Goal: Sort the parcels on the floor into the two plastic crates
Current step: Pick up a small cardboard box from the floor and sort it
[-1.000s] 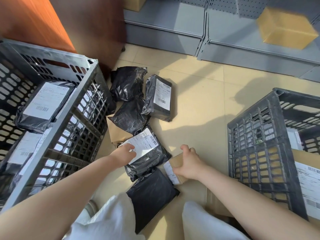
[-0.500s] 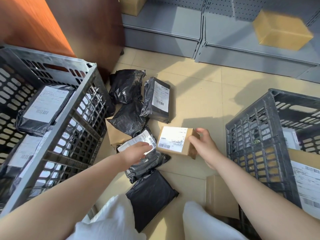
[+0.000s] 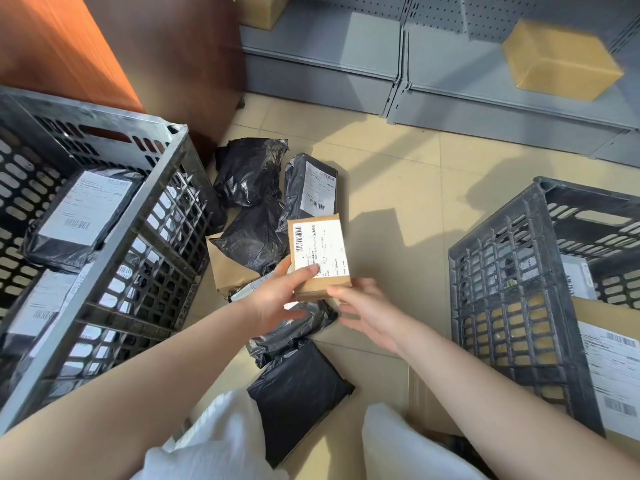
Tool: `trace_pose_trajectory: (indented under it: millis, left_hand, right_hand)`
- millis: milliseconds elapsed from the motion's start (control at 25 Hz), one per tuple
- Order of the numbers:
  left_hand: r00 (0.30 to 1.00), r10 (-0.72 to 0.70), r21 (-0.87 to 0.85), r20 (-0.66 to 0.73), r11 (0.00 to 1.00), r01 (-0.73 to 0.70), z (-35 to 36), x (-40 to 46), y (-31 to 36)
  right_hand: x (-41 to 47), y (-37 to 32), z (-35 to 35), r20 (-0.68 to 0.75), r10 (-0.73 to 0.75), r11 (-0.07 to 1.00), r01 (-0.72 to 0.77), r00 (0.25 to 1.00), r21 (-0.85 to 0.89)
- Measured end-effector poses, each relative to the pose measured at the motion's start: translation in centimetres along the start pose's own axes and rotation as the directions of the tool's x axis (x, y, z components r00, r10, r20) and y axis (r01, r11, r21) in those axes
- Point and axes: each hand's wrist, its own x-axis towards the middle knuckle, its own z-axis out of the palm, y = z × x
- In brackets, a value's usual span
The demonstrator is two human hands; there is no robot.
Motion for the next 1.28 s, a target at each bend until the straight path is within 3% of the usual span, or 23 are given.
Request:
trace_pose_trajectory:
  millis: [120, 200, 360, 560, 800, 960, 1120, 1280]
  left_hand:
    - [0.997, -0.003, 0.052, -0.074, 0.999, 0.007, -1.2, 0.1, -0.1]
    - [0.995, -0.010, 0.115, -0.104, 0.993, 0.022, -1.7, 0.1, -0.2]
    - [0.998, 0.012, 0.165, -0.056, 0.986, -0.002, -1.8, -0.3, 0.0]
    - [0.993, 0.121, 0.178, 0.007, 0.977, -0.120, -0.8, -0.5, 2.1]
    - [0.985, 0.159, 0.282, 0.065, 0.944, -0.171, 2.0, -0.9, 5.0]
    - [0.980, 0.181, 0.410, 0.083, 0.890, -0.200, 5.3, -1.0, 7.1]
    - [0.953, 0.252, 0.428, 0.170, 0.852, -0.302, 8.7, -1.2, 8.8]
    - [0.945, 0.197, 0.415, 0.262, 0.861, -0.295, 12.8, -1.3, 10.4]
  right_hand:
    - [0.0, 0.1, -0.9, 0.025, 0.015, 0.993, -0.012, 1.000, -0.114]
    - [0.3, -0.2, -1.7, -0.016, -0.031, 0.995, 0.030, 0.999, -0.099]
    - [1.1, -0.5, -3.6, -0.080, -0.068, 0.998, 0.066, 0.994, -0.022]
    - [0.4, 0.1, -4.9, 0.020, 0.000, 0.999, 0.001, 1.000, -0.047]
    - [-1.5, -1.7, -7.0, -0.049, -0.126, 0.987, 0.130, 0.991, 0.090]
    - [-3.9, -2.4, -8.1, -0.172, -0.190, 0.960, 0.219, 0.967, 0.174]
    - [-7.7, -5.0, -11.0, -0.292, -0.265, 0.910, 0.339, 0.919, 0.240]
    - [-11.6, -7.5, -16.4, -0.338, -0.324, 0.886, 0.408, 0.884, 0.218]
